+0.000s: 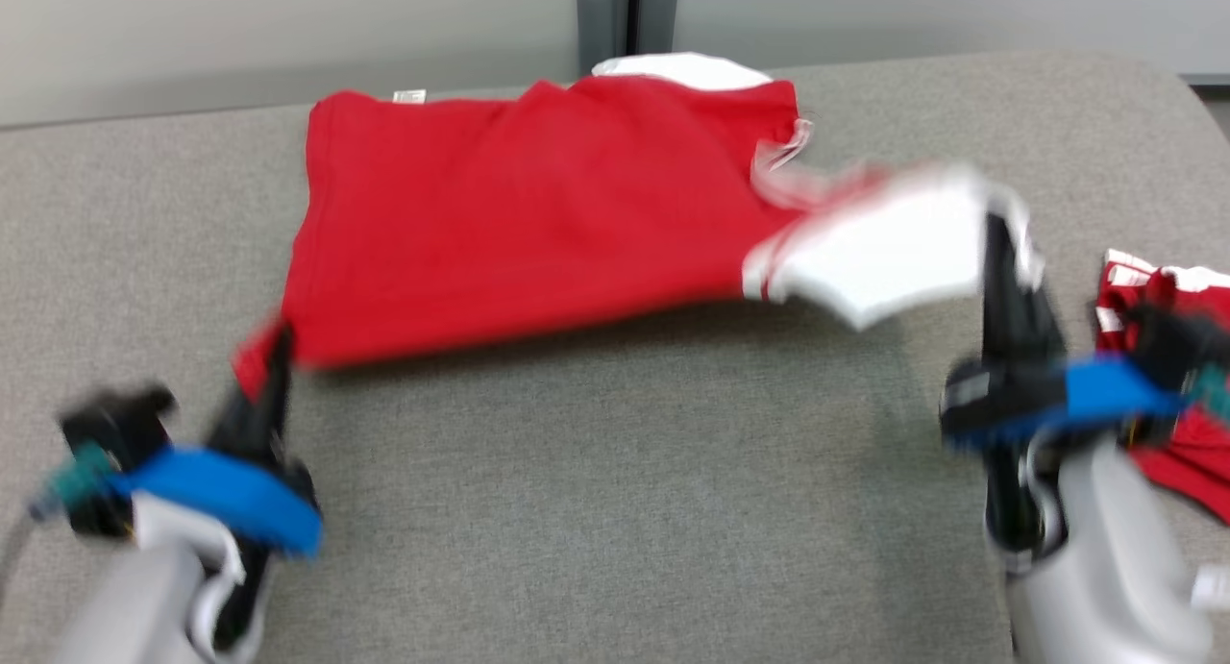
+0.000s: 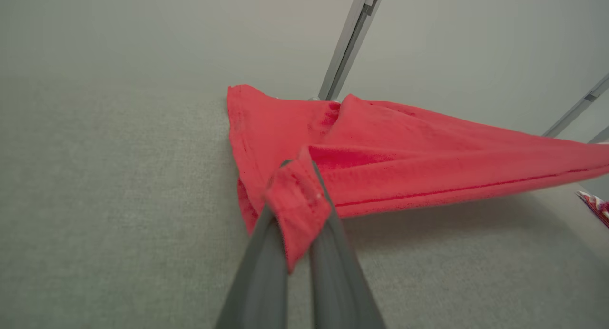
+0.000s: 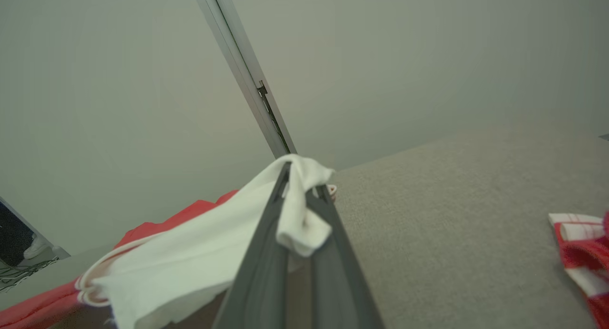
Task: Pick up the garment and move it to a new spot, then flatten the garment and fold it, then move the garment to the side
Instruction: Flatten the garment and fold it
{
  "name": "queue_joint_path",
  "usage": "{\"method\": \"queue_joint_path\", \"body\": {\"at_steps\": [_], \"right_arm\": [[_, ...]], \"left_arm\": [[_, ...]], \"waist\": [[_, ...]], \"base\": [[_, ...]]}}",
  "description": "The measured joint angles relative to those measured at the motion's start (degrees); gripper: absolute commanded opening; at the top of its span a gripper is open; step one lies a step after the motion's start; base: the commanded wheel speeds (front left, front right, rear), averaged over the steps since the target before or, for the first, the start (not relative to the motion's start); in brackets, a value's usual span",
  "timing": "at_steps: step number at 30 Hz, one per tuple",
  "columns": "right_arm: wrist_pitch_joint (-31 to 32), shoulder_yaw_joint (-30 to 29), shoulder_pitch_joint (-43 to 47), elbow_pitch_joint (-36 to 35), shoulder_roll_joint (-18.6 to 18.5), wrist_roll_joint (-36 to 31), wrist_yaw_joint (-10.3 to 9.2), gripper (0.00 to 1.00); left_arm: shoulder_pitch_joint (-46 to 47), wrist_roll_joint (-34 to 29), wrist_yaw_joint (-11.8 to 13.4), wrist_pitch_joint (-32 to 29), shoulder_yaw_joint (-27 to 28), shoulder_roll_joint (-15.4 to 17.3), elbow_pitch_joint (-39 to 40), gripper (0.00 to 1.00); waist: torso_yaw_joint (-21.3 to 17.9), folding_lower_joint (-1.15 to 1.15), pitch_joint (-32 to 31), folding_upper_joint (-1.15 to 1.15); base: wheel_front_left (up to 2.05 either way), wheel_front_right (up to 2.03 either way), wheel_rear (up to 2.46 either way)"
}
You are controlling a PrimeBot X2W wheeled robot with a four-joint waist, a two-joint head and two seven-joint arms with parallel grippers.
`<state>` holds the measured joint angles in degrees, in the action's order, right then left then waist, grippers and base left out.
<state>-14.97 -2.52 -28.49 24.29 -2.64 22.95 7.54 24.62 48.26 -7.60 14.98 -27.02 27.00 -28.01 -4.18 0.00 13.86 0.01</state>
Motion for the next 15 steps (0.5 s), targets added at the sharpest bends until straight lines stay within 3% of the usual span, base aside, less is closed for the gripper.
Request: {"method": "queue_joint_path", "body": {"at_steps": [6,15], "right_arm": [[0.01,1.52,16.17,3.14,0.03,4.27,-0.03,0.0],[0.0,2.37,27.95,3.67,-0.03,8.48,-0.03,0.0]], "left_arm": [[-12.1,-0.59,0.0,0.0,-0.58,-5.6,-4.55,0.0],[-21.47,-3.18,0.0,0.01,0.75,-9.2,-6.19,0.0]], "waist": [[-0.45,-0.01,-3.16,-0.01],[-0.23,-0.02,-10.7,-0.02]], "base": [[0.0,0.0,0.0],[0.0,0.0,0.0]]}}
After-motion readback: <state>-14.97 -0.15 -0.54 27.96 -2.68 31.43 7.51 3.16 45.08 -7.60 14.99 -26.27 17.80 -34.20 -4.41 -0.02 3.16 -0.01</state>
